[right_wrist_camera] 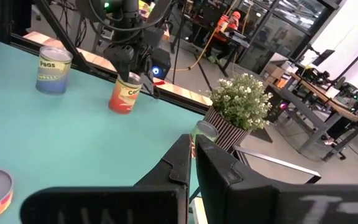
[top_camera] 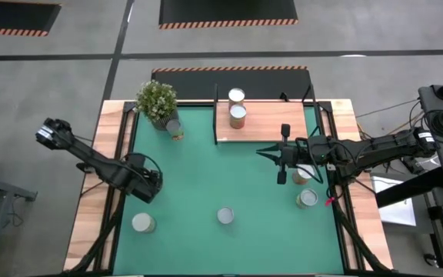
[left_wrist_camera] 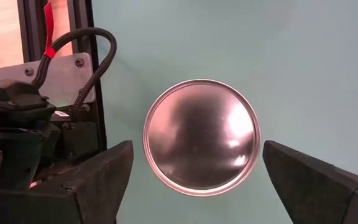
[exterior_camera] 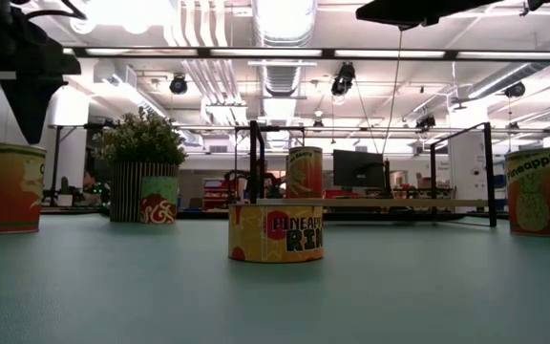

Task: Pick and place cans onto a shelf
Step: Put the orange can on the shelf

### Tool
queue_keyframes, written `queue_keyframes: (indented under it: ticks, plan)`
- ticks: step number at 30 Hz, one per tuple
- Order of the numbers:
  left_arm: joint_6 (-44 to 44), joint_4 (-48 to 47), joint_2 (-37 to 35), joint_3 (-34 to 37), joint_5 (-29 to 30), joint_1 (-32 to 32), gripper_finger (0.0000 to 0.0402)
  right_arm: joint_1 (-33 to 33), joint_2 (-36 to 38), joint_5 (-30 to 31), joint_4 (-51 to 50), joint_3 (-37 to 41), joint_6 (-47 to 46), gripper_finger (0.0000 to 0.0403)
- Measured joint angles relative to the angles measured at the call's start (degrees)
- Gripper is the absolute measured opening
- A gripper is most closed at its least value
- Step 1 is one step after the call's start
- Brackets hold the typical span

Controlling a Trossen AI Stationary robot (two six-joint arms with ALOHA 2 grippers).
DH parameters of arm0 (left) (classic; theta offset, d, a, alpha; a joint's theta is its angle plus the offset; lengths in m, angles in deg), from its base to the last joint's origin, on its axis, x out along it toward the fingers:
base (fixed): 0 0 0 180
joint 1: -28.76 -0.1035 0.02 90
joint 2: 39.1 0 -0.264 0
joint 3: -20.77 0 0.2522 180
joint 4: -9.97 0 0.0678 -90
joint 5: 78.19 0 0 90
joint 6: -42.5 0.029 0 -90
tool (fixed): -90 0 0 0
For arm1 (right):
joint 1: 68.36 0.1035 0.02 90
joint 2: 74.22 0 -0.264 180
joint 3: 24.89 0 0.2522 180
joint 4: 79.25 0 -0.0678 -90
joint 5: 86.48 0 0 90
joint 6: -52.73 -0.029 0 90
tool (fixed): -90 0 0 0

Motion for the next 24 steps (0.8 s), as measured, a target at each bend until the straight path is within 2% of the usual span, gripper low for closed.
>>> queue_keyframes:
  ticks: [10,19,24]
  plan:
    - [0.02,1.72,0.84,1.36,-0.13,0.00,0.0341,0.00,0.00,0.00,-0.16,0.00,-0.02,0.0013]
    - [0.04,6.73,0.75,5.72,-0.15,0.00,0.0340,0.00,-0.02,0.02,-0.35,0.00,-0.02,0.0013]
    - [0.04,7.03,1.27,5.73,-0.15,0.00,0.0319,-0.02,-0.01,0.02,-0.37,0.00,0.02,0.0013]
